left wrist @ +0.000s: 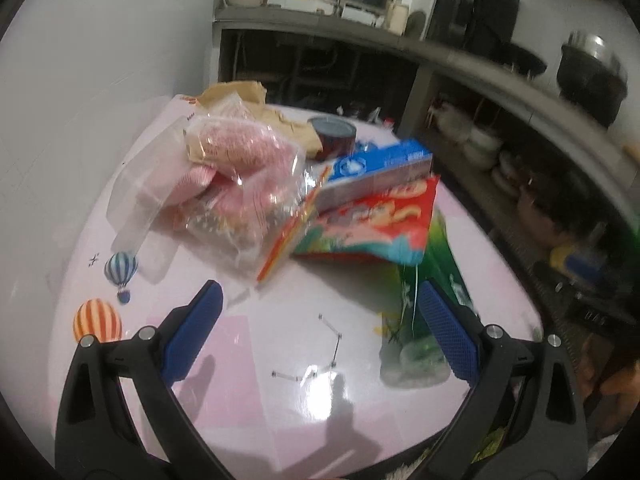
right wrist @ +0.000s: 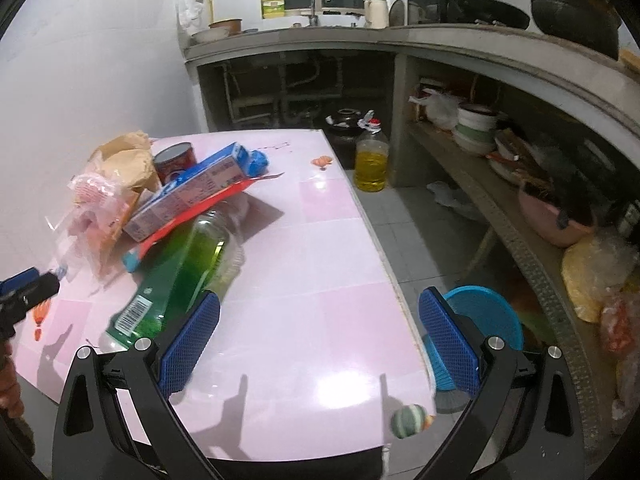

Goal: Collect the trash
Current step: 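Reach the left tool into the pile and grasp the clear red-printed plastic bag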

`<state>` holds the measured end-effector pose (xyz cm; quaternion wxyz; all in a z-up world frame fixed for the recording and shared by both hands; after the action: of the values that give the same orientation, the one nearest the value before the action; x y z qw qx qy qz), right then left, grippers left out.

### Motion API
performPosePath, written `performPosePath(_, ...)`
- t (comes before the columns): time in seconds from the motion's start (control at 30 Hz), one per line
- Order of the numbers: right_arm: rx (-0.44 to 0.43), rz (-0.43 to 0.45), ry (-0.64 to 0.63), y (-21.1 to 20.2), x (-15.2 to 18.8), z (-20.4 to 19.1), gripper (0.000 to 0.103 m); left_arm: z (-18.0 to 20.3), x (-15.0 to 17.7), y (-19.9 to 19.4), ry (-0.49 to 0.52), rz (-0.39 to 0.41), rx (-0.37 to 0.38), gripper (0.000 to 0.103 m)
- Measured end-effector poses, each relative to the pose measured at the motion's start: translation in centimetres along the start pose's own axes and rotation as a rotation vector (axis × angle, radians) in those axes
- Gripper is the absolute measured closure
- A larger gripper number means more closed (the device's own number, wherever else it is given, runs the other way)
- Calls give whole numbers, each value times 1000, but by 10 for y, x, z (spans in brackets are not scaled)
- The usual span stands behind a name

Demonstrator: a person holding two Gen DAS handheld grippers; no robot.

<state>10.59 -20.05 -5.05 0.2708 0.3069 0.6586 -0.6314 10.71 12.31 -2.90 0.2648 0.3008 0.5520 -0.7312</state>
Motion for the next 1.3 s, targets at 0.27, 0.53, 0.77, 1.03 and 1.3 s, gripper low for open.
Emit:
performPosePath(0.27,-32,-57,2,19,-1,-16,6,-18,-54,7,16,97,-43,9)
performPosePath(0.53,-64,-84,3,32,5,-24,6,-16,-91,37,-29,65,-53,9)
performPosePath(0.77,-92,-104,58,40,12,-11,6,-27,-94,76,-150,-21,-190,32)
performPosePath(1.03,-106,-99,121,39,18,13,6,-48,-102,92,-265,-18,-298,58)
performPosePath(1.3,-108,-92,163,36,23,29,6,-50,-99,80,-286,11,-299,98)
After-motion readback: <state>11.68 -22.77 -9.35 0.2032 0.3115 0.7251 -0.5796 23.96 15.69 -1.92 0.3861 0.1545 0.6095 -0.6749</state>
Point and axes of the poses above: each gripper's, at about its wrist camera, not at the fingertips, and y roughly the way its jaws point, z to its right, x to its underside, the point moved 5 cm from there along y, roughly the way its jaws point, and after that the axes turned 1 degree about -y, right-handed, at the moved point
